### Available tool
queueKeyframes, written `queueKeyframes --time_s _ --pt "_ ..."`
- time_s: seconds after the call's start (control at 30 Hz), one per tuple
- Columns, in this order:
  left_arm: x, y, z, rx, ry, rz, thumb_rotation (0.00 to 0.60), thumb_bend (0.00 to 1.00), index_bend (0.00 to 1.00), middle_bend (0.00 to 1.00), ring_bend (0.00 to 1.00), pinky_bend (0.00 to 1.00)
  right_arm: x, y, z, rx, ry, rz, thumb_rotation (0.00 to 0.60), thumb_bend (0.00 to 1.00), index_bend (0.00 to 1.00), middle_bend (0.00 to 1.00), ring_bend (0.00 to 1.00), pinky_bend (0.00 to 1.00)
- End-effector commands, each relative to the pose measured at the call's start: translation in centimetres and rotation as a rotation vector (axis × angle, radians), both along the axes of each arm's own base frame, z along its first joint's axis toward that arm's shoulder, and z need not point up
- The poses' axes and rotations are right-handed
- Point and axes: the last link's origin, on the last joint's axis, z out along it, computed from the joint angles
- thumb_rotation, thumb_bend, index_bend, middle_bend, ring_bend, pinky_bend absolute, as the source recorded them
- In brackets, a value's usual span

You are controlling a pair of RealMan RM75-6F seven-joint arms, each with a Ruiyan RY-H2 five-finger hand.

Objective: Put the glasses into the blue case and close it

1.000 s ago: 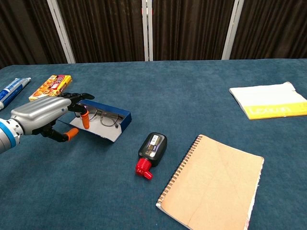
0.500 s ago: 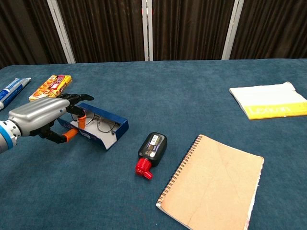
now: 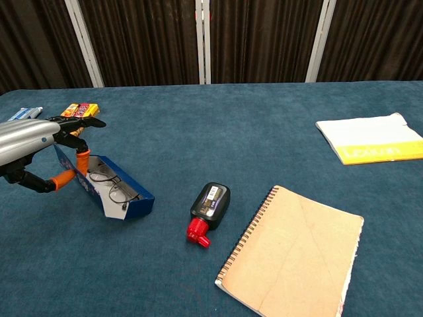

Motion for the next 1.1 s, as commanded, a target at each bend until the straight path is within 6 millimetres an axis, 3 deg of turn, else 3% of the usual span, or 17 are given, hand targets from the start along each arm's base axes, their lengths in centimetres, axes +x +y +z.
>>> queueKeyframes --time_s 0.03,0.37,0.63,0.7,0.87,0.93,1.1 --pt "-0.2 -0.6 0.8 -0.025 0.055 0.039 0.6 0.56 0.76 0.0 0.0 0.0 0.0 0.0 0.0 0.0 0.0 -0.001 0.6 0.0 0.0 0.0 0.0 0.0" --pt "0.4 0.2 -1.7 -0.058 0.053 0.052 0.6 0.57 0.75 0.0 0.0 0.0 -0.1 -0.1 0.1 -0.002 -0.001 -0.004 0.6 0.0 0.0 0.0 0.0 0.0" --pt "0.5 0.5 -2.5 -0.058 0.052 0.048 0.6 0.56 0.72 0.0 0.0 0.0 -0.2 -0.1 0.1 -0.004 -0.001 -0.008 0.6 0.0 0.0 0.0 0.0 0.0" --pt "0.6 0.5 -2.6 -0.057 0.048 0.048 0.6 0.52 0.62 0.0 0.0 0.0 -0.2 -0.1 0.2 -0.003 -0.001 -0.008 0.6 0.0 0.0 0.0 0.0 0.0" --pt "0.8 1.1 -1.9 -0.017 -0.005 0.045 0.6 0.33 0.05 0.0 0.0 0.0 -0.2 -0.1 0.1 -0.001 -0.001 -0.009 0.6 0.0 0.0 0.0 0.0 0.0" --pt "0.8 1.4 -1.6 -0.006 -0.026 0.046 0.6 0.31 0.0 0.0 0.0 0.0 -0.2 -0.1 0.1 0.0 0.0 -0.009 0.6 0.0 0.0 0.0 0.0 0.0" --pt "1.1 1.8 -0.4 0.011 -0.077 0.039 0.6 0.25 0.0 0.0 0.0 0.0 -0.2 -0.1 0.0 0.002 0.002 -0.012 0.6 0.0 0.0 0.0 0.0 0.0"
